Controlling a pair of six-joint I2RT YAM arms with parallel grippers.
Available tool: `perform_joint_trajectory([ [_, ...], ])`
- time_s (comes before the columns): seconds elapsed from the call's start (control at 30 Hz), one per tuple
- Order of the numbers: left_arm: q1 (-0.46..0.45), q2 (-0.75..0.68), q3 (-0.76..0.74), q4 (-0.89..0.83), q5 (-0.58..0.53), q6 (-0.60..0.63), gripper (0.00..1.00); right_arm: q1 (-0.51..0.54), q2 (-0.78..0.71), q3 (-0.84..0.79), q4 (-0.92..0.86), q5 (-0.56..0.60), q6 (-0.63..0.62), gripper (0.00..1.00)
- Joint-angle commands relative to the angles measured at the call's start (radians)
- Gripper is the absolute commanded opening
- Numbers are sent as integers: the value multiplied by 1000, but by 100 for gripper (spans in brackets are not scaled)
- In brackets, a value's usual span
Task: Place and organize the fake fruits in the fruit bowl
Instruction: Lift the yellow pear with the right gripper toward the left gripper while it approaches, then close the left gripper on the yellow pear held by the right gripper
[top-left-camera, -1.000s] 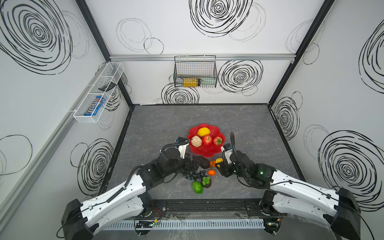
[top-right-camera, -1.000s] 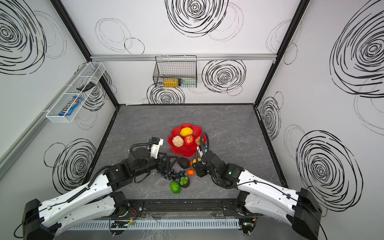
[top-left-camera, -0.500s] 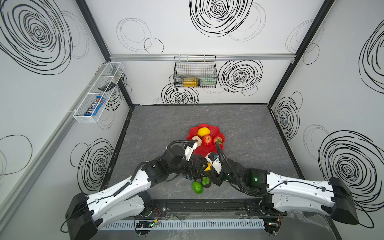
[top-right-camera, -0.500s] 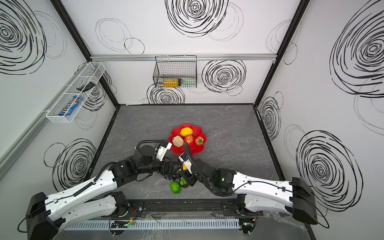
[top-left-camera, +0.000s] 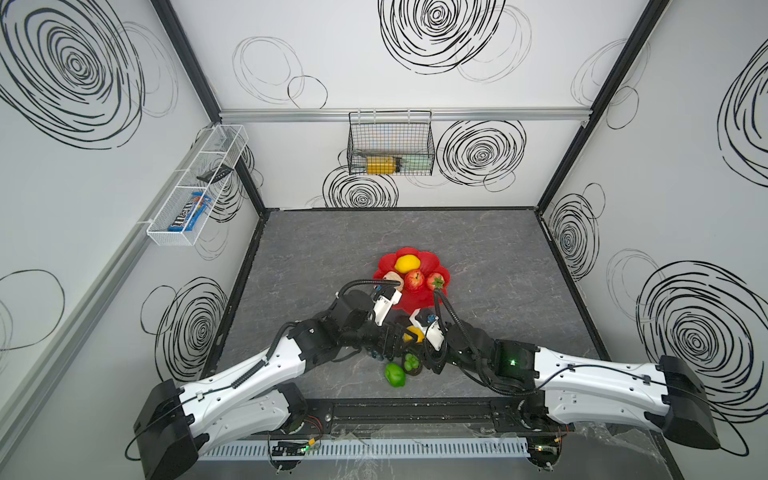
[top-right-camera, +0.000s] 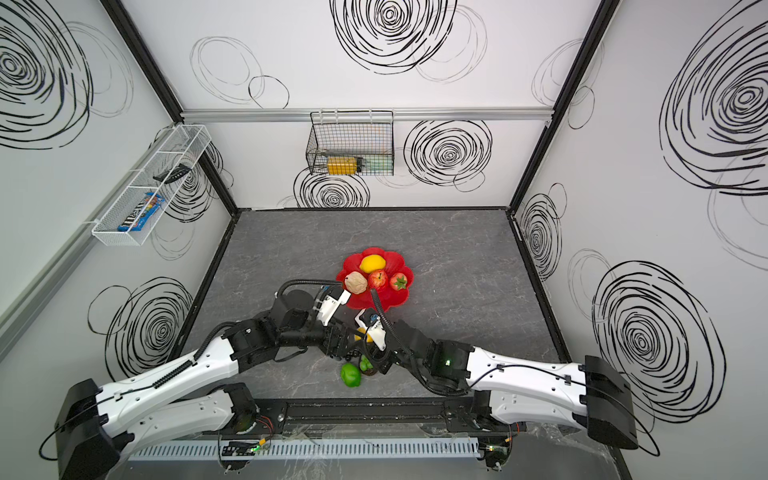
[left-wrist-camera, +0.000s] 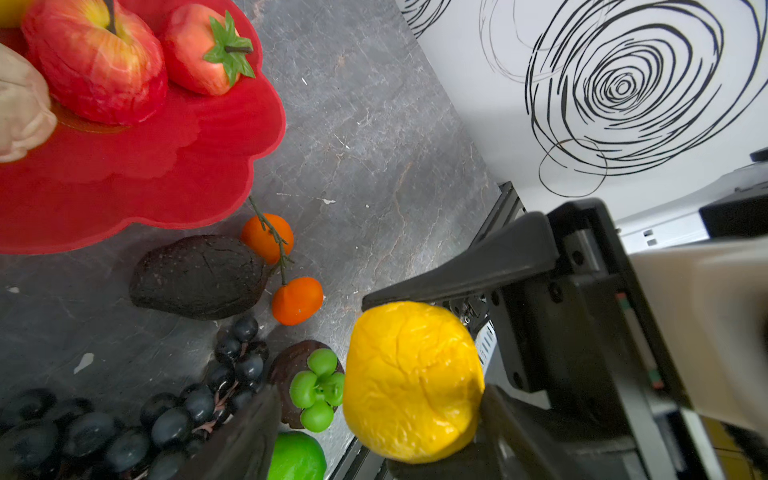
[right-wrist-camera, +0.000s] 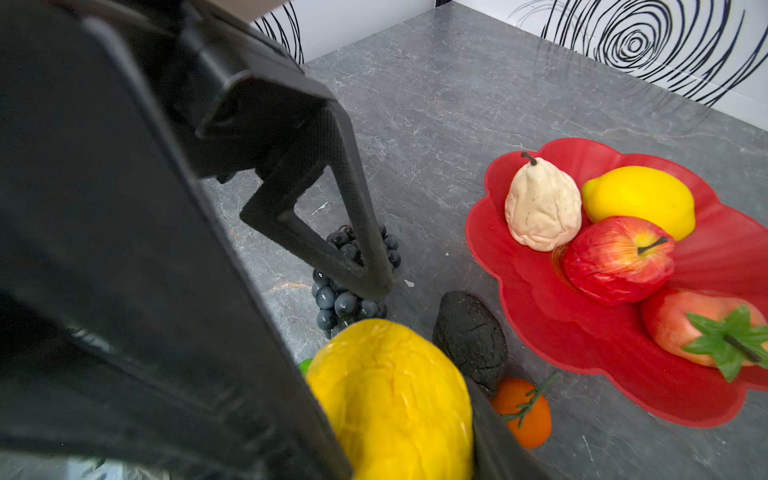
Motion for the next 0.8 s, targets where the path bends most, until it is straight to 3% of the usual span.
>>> perform_joint_trajectory([
  [0.0, -10, 28, 20, 29, 83, 26, 75, 10, -16, 0, 122, -3, -24, 55],
  [0.4, -21, 67, 32, 35, 122, 31, 68, 23, -7, -14, 202, 5, -66, 55],
  [0.77, -3, 69, 30, 33, 119, 33, 51, 22, 36, 19, 189, 82, -42, 56],
])
